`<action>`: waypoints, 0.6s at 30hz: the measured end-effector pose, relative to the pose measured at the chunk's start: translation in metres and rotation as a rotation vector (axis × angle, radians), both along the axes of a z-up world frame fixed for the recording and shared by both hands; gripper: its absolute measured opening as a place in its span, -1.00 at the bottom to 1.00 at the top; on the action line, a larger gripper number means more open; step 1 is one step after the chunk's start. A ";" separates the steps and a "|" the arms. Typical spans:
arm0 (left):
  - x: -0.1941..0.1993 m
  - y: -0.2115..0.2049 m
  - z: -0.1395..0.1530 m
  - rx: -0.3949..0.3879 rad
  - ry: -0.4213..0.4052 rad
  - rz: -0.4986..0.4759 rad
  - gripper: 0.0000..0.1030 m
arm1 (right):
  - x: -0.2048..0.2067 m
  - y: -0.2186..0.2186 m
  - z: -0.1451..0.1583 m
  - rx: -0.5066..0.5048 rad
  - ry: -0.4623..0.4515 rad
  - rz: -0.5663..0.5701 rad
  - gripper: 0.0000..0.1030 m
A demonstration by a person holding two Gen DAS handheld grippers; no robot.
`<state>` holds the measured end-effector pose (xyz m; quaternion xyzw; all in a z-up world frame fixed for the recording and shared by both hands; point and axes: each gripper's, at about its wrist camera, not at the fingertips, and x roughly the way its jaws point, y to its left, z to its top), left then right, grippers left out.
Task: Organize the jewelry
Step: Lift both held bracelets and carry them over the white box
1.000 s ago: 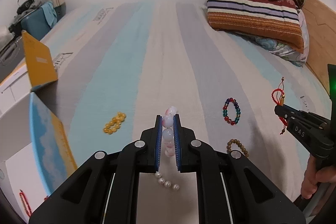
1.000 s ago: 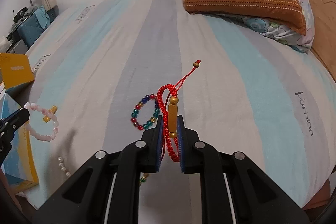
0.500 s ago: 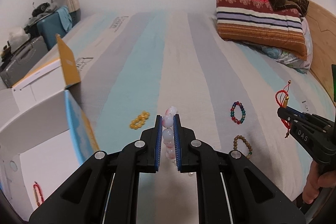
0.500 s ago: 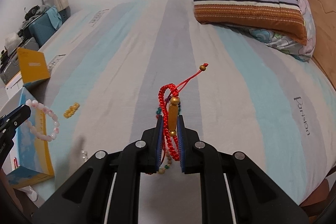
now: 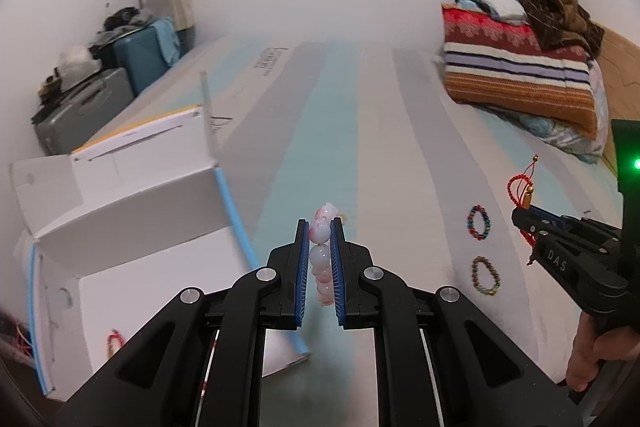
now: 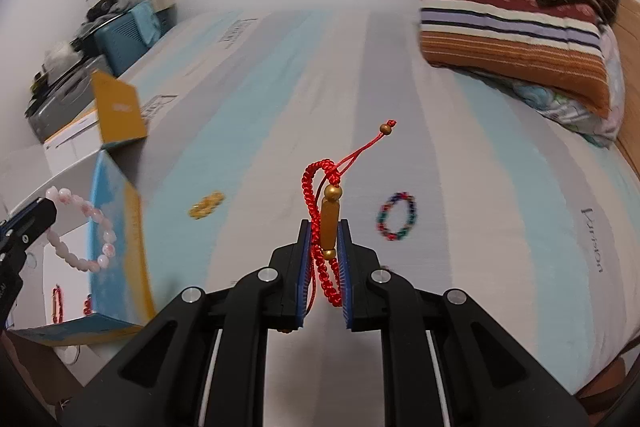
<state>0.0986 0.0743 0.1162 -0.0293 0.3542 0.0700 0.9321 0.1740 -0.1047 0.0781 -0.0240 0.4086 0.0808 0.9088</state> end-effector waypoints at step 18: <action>-0.068 0.121 0.006 0.001 0.028 0.220 -0.80 | -0.040 0.155 0.018 0.001 -0.016 0.262 -0.77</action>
